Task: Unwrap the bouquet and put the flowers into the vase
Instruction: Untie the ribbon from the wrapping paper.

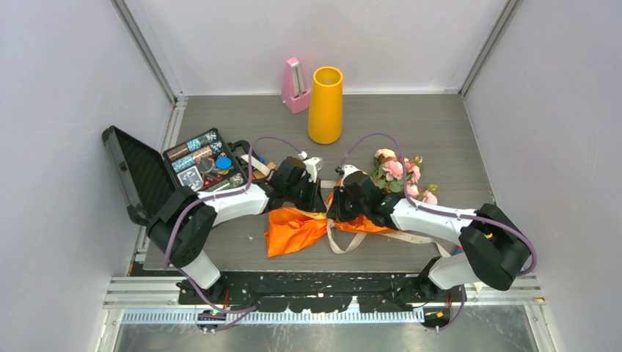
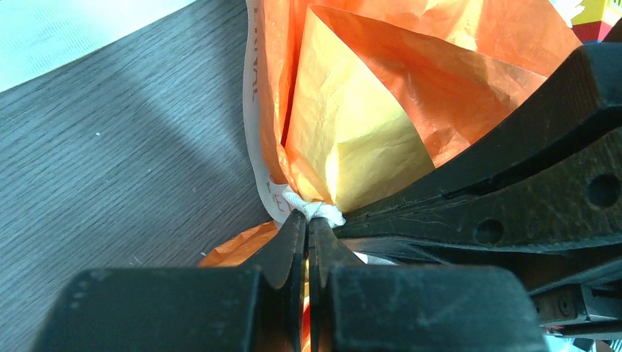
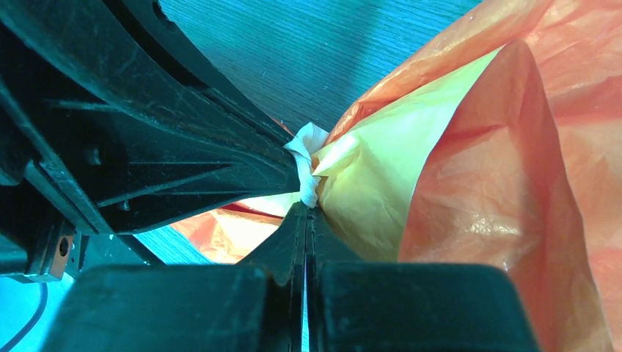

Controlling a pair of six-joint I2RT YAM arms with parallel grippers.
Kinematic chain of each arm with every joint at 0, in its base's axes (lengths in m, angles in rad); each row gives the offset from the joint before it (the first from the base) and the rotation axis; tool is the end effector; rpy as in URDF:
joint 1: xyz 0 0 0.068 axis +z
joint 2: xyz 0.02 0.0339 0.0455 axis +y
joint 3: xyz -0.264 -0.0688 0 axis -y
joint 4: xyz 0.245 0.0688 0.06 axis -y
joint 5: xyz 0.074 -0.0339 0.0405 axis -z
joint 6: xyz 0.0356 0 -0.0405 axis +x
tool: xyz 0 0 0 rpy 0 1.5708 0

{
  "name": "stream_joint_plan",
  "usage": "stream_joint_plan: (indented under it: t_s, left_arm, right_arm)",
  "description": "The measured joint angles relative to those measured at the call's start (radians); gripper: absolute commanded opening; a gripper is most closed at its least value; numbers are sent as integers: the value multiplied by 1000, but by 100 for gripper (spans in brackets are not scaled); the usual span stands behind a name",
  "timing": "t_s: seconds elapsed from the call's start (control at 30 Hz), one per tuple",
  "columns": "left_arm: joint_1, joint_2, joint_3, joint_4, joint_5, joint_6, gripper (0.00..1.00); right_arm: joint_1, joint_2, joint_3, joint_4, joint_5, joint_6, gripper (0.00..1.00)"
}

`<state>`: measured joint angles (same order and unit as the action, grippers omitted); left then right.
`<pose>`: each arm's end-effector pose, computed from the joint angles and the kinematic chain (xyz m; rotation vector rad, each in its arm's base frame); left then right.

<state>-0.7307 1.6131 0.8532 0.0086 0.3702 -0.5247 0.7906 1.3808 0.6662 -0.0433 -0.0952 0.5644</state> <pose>0.2360 -0.2288 0.1788 0.4586 2.4623 -1.0151 0.1903 0.1971 0.1823 -0.3277 2.4383 0.7549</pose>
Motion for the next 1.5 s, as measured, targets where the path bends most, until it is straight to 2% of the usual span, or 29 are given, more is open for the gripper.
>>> stream_joint_plan:
  t_s: [0.2, 0.5, 0.77, 0.87, 0.93, 1.03, 1.07, 1.17, 1.33, 1.5]
  left_arm:
    - [3, -8, 0, -5, -20, -1, 0]
    - [34, -26, 0, -11, -38, -22, 1]
    - [44, -61, -1, -57, -37, 13, 17]
    - [44, -95, -1, -80, -36, 45, 31]
    - [44, -121, -1, -104, -47, 67, 42]
    - [44, -186, -6, -141, -91, 98, 62]
    - [44, -210, -10, -148, -102, 109, 65]
    - [44, -258, -27, -154, -120, 121, 70]
    - [45, -227, -74, -150, -102, 113, 74]
    - [45, -174, -150, -109, -68, 82, 78]
  right_arm:
    - [1, 0, 6, -5, 8, -5, 0]
    - [2, -90, -57, -36, 38, 16, 0]
    - [2, -131, -103, -61, 33, 42, 1]
    - [2, -169, -104, -72, 27, 44, 12]
    - [2, -195, -103, -75, 19, 49, 24]
    - [2, -227, -101, -89, 17, 63, 37]
    - [2, -233, -97, -100, 27, 72, 42]
    - [3, -245, -74, -154, 81, 119, 50]
    - [2, -306, -71, -241, 162, 262, 55]
    - [2, -363, -119, -246, 194, 411, 60]
